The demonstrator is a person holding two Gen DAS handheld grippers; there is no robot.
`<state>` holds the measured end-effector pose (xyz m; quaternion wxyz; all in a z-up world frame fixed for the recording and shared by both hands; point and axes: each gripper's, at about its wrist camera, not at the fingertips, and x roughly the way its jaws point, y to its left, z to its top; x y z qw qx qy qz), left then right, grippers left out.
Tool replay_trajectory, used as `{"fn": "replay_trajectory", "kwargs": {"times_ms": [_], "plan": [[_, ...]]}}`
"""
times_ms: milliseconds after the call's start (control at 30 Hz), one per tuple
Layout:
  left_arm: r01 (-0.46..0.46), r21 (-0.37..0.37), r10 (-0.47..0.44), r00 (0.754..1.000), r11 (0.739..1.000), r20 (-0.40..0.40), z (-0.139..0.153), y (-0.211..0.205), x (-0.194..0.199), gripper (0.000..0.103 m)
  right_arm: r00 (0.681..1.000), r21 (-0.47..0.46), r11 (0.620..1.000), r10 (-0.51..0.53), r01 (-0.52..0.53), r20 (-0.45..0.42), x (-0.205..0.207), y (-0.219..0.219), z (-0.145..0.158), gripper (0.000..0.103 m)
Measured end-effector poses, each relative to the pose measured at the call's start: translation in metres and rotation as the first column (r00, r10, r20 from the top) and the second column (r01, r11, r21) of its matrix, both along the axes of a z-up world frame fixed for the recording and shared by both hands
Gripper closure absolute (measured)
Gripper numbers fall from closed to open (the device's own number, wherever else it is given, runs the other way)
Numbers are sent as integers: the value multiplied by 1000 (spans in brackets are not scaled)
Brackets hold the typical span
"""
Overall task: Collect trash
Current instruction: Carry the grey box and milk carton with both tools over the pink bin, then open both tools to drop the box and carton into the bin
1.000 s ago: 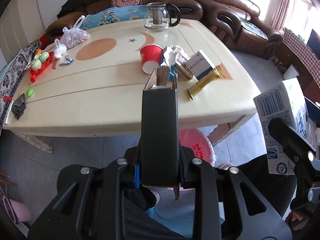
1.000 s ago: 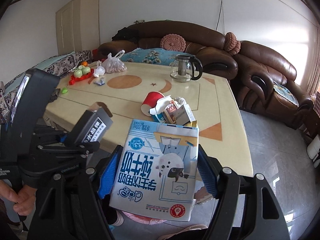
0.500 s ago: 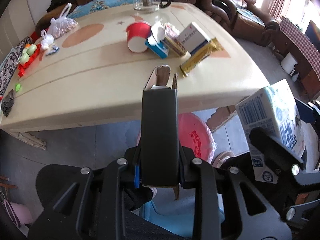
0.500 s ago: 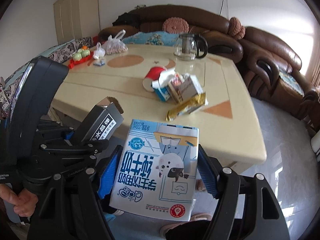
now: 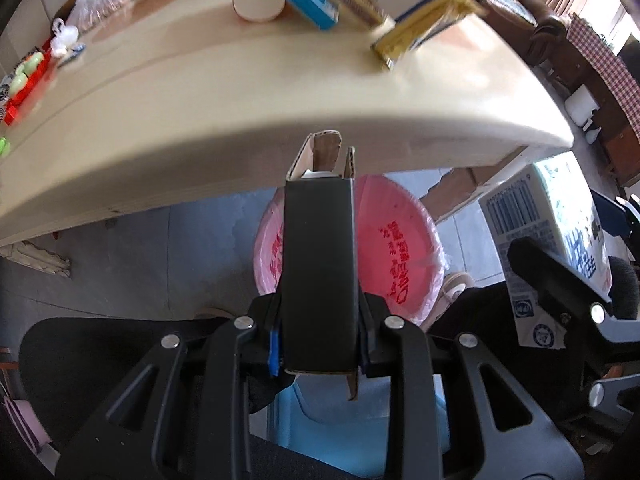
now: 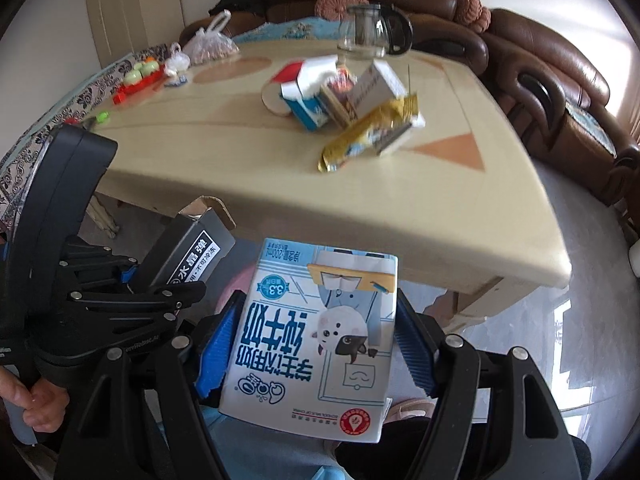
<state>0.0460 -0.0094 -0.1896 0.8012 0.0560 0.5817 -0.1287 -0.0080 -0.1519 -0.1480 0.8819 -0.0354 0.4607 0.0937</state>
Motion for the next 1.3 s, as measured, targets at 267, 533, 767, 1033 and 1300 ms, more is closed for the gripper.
{"fn": "replay_trajectory", "kwargs": {"times_ms": [267, 533, 767, 1033, 1300], "plan": [[-10, 3, 10, 996, 1000, -83, -37, -1, 15, 76, 997, -2, 1000, 5, -5, -71, 21, -2, -36, 33], [-1, -4, 1, 988, 1000, -157, -72, -3, 28, 76, 990, 3, 1000, 11, -11, -141, 34, -5, -76, 33], [-13, -30, 5, 967, 999, -253, -106, -2, 34, 76, 977, 2, 1000, 17, -17, -211, 46, -6, -113, 33], [-40, -63, 16, 937, 997, -350, -141, -3, 49, 76, 958, 37, 999, 22, -12, -286, 60, -13, -144, 33], [-48, -33, 32, 927, 998, -373, -165, -6, 63, 76, 930, 56, 998, 35, -15, -365, 74, -13, -179, 33]]}}
